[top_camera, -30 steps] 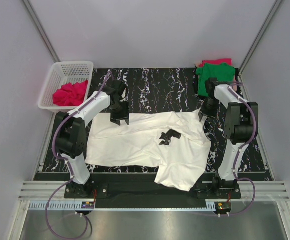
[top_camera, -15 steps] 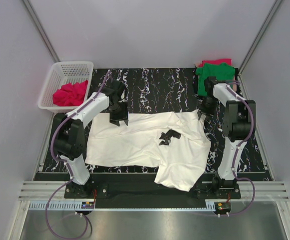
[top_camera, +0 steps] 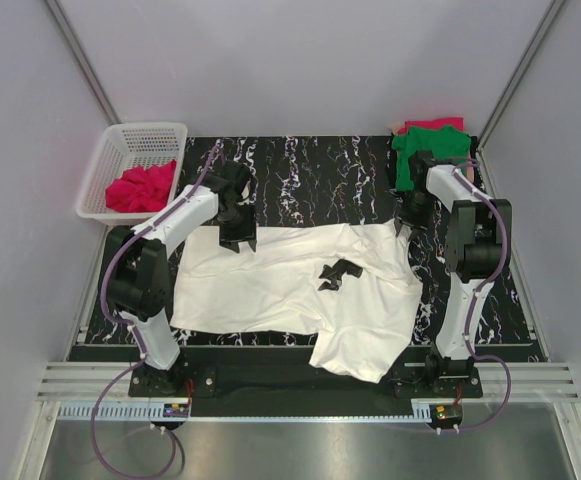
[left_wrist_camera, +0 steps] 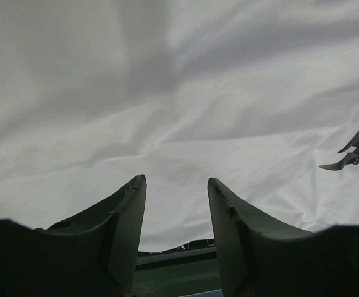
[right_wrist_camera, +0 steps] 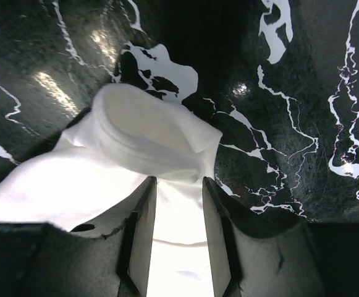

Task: Fold and stack the t-shirts
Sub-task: Fold the tshirt

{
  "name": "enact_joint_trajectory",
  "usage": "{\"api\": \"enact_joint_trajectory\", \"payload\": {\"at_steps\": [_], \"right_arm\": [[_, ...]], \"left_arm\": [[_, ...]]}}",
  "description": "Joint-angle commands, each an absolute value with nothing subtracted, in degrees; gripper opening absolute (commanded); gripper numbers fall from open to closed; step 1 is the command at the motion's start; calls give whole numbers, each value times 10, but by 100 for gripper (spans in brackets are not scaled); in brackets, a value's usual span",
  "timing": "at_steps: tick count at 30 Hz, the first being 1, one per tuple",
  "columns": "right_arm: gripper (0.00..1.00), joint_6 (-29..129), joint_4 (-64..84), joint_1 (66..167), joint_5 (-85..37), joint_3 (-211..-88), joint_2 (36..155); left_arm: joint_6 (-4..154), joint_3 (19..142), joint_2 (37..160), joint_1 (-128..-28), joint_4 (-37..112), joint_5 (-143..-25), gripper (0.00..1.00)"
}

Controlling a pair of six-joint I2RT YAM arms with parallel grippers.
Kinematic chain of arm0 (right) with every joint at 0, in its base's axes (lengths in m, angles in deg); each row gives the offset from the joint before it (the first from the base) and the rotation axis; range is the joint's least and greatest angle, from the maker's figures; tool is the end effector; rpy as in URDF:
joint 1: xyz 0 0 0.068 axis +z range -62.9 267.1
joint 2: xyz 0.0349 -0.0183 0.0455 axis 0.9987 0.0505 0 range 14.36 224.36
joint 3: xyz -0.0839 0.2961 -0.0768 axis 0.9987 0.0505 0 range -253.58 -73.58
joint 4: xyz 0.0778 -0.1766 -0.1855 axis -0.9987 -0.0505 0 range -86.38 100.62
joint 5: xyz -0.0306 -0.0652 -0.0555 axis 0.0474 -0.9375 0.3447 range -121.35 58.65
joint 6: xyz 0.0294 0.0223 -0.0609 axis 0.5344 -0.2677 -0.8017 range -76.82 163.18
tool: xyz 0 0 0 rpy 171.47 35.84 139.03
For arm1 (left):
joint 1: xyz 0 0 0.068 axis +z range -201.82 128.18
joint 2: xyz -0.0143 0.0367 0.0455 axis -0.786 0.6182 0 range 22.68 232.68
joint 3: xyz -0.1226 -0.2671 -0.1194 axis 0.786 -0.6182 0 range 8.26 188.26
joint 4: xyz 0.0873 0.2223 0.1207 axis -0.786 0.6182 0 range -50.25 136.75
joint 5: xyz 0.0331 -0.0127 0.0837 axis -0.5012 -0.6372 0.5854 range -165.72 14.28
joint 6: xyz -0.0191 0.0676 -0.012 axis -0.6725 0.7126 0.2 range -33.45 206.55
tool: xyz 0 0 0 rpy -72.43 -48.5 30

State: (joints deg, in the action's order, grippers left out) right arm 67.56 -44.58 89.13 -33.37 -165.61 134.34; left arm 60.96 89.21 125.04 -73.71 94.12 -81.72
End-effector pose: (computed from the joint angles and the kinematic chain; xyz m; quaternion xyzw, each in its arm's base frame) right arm 0.4408 0.0136 0.1852 0.1945 0.9789 -0.0035 0.0622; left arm 0.3456 -0.1454 0.2517 -0.0254 0.9906 -0.0973 0.0922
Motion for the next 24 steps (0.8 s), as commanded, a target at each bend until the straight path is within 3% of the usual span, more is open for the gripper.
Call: {"api": "enact_joint_trajectory", "payload": {"at_steps": [1, 19, 22, 23, 24], "right_arm": [[43, 666, -441, 890, -326, -1692, 1335], [43, 666, -484, 890, -346, -1713, 1357], [33, 666, -487, 890, -340, -1708, 1355], [24, 666, -487, 890, -340, -1704, 1355], [24, 666, -486, 890, -341, -1702, 1355]], "left_arm": [[605, 891, 1229, -735, 937, -815, 49], [598, 890, 1227, -735, 935, -816, 48], [597, 887, 1224, -735, 932, -816, 48], [597, 884, 1224, -735, 932, -816, 48], [597, 884, 1224, -735, 931, -816, 48]]}}
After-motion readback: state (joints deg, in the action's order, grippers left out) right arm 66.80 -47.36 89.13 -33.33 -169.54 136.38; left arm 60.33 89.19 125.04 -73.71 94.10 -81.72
